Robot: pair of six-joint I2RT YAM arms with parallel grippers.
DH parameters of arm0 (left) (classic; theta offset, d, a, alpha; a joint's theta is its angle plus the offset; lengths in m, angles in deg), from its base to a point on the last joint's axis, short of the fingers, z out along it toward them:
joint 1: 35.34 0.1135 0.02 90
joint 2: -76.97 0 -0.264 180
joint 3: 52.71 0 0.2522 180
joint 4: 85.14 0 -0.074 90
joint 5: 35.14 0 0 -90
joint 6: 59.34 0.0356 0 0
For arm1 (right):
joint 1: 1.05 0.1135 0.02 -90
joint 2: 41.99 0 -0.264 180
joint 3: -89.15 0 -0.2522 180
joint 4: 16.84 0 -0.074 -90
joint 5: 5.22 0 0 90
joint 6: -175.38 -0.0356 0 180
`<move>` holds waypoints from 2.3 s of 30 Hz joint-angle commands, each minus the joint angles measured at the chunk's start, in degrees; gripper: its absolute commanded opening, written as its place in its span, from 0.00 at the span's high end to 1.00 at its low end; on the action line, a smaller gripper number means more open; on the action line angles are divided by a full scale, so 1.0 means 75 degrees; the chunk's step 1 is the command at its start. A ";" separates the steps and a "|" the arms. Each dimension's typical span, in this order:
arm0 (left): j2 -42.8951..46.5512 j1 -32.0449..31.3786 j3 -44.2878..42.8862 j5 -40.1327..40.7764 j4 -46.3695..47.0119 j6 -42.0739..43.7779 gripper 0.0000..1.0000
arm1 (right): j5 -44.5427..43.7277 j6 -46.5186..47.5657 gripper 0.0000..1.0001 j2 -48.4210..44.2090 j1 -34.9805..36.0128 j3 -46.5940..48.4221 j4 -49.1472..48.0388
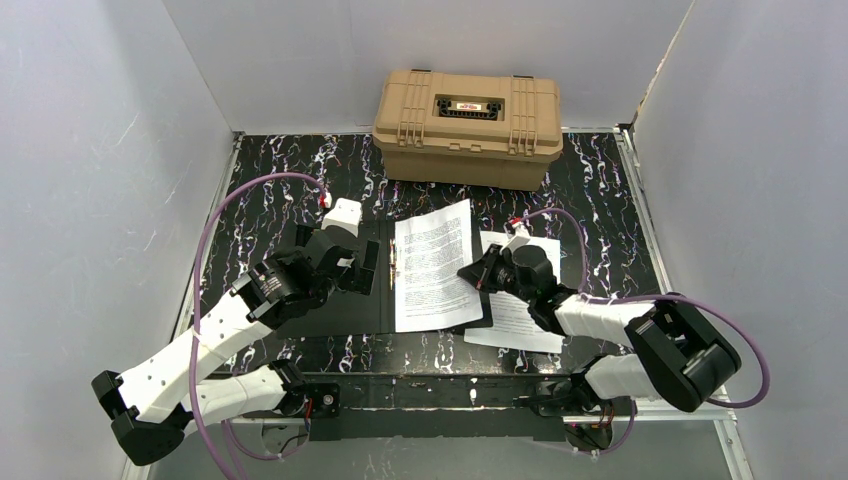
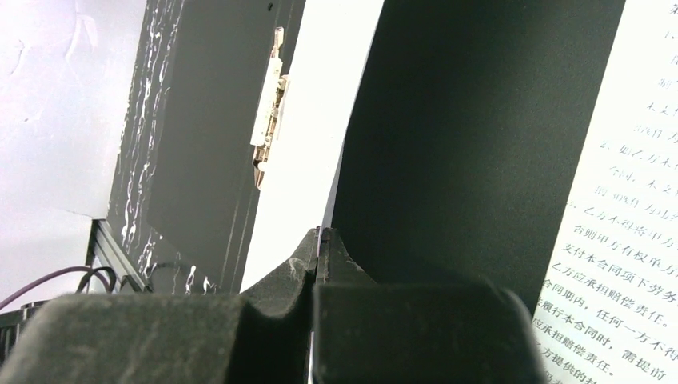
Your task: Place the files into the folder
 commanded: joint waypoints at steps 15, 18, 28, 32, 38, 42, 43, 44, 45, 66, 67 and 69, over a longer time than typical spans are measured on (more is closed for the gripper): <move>0.0118 -0.0025 0.0111 0.0272 -0.0037 0.0013 0.02 | -0.0221 0.0562 0.99 0.0595 0.0023 0.0681 0.0026; 0.0108 -0.0020 0.0116 0.0290 -0.0037 0.0015 0.02 | -0.0188 0.0624 0.99 0.0623 0.0022 0.0703 0.0112; 0.0120 -0.0019 0.0120 0.0302 -0.0043 0.0024 0.02 | 0.0002 0.1014 0.99 0.0480 0.0022 0.0844 0.0548; 0.0132 -0.0021 0.0118 0.0313 -0.0043 0.0024 0.02 | 0.0034 0.1010 0.99 0.0483 0.0022 0.0856 0.0564; 0.0130 -0.0020 0.0111 0.0313 -0.0041 0.0023 0.02 | 0.0105 0.0922 0.99 0.0640 0.0029 0.0889 0.0503; 0.0119 -0.0025 0.0111 0.0313 -0.0045 0.0030 0.02 | 0.0077 0.0910 0.84 0.0646 0.0028 0.0897 0.0516; 0.0119 -0.0021 0.0111 0.0313 -0.0043 0.0036 0.02 | 0.0056 0.0920 0.78 0.0645 0.0029 0.0903 0.0540; 0.0127 -0.0021 0.0115 0.0324 -0.0041 0.0037 0.02 | 0.0041 0.0930 0.74 0.0653 0.0023 0.0913 0.0563; 0.0130 -0.0025 0.0113 0.0318 -0.0048 0.0029 0.02 | 0.0017 0.0943 0.68 0.0642 0.0022 0.0931 0.0588; 0.0142 -0.0020 0.0111 0.0285 -0.0048 0.0037 0.02 | -0.1484 0.1719 0.14 -0.0072 0.0022 0.1297 0.2633; 0.0142 -0.0019 0.0112 0.0283 -0.0044 0.0031 0.02 | -0.1551 0.1748 0.14 -0.0150 0.0022 0.1320 0.2761; 0.0153 -0.0019 0.0111 0.0269 -0.0047 0.0028 0.02 | -0.1742 0.1864 0.14 -0.0305 0.0029 0.1384 0.3085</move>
